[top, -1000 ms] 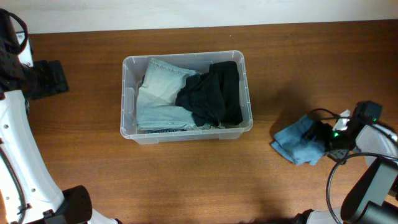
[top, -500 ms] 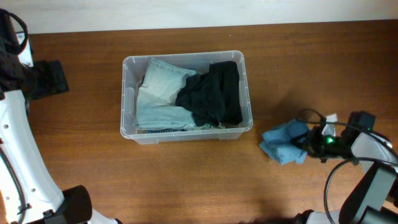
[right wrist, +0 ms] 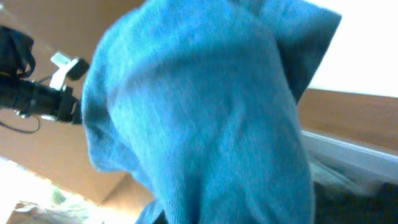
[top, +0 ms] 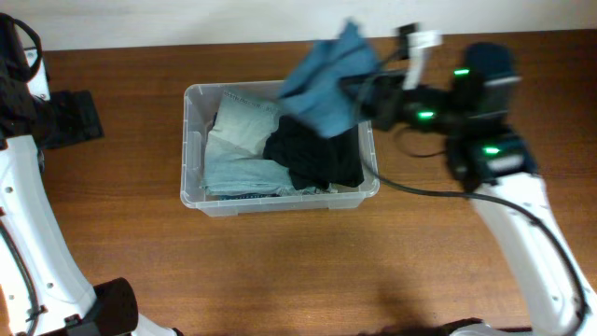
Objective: Pack container
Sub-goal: 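Carry the light-blue cloth into the bin and release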
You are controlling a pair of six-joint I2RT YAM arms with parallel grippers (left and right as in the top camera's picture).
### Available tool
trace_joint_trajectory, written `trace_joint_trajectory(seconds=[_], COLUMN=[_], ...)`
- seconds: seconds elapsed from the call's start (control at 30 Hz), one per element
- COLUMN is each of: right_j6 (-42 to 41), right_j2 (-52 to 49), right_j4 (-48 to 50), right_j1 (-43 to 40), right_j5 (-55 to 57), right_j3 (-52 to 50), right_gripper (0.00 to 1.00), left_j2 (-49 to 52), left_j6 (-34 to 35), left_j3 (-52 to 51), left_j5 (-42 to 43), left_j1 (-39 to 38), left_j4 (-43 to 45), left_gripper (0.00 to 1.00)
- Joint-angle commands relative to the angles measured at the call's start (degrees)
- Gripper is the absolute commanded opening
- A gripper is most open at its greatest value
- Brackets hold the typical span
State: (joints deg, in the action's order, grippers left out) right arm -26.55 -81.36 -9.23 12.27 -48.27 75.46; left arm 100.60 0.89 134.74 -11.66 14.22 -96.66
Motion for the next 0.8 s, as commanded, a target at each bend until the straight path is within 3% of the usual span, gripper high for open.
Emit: trace_joint_trajectory(seconds=[0.0, 0.1, 0.3, 0.33, 0.4, 0.43, 0.57, 0.77], right_j6=[-5.55, -5.49, -5.46, -5.46, -5.46, -5.44, -3.58, 2.82], right_j2=[-8.81, -17.49, -34.97, -36.13, -38.25, -38.27, -34.01, -21.27], right_j4=[0.46, 2.86, 8.81, 8.59, 7.28, 5.86, 1.95, -16.22], right_j1=[10.25, 15.34, 16.44, 16.06, 14.82, 13.79, 11.87, 12.11], right_j5=[16.04, 23.06, 24.04, 24.22, 23.91, 22.91, 19.74, 34.53], right_j3=[0.0, 0.0, 0.0, 0.0, 0.0, 0.0, 1.49, 10.05], right_gripper=[0.04, 0.04, 0.06, 0.1, 0.28, 0.39, 0.59, 0.65], left_j2=[-0.83, -0.83, -0.83, -0.83, -0.83, -0.83, -0.83, -0.83], left_j6=[-0.66, -0.66, -0.66, -0.66, -0.66, -0.66, -0.63, -0.66], left_j3=[0.31, 0.31, 0.31, 0.31, 0.31, 0.31, 0.31, 0.31], left_j5=[-0.59, -0.59, -0.59, -0.59, -0.59, -0.59, -0.59, -0.59], left_j1=[0.2, 0.2, 0.2, 0.2, 0.2, 0.2, 0.2, 0.2], left_j4=[-0.02, -0.02, -0.02, -0.02, -0.02, -0.02, -0.02, -0.02], left_gripper=[0.99, 0.99, 0.99, 0.99, 0.99, 0.99, 0.99, 0.99])
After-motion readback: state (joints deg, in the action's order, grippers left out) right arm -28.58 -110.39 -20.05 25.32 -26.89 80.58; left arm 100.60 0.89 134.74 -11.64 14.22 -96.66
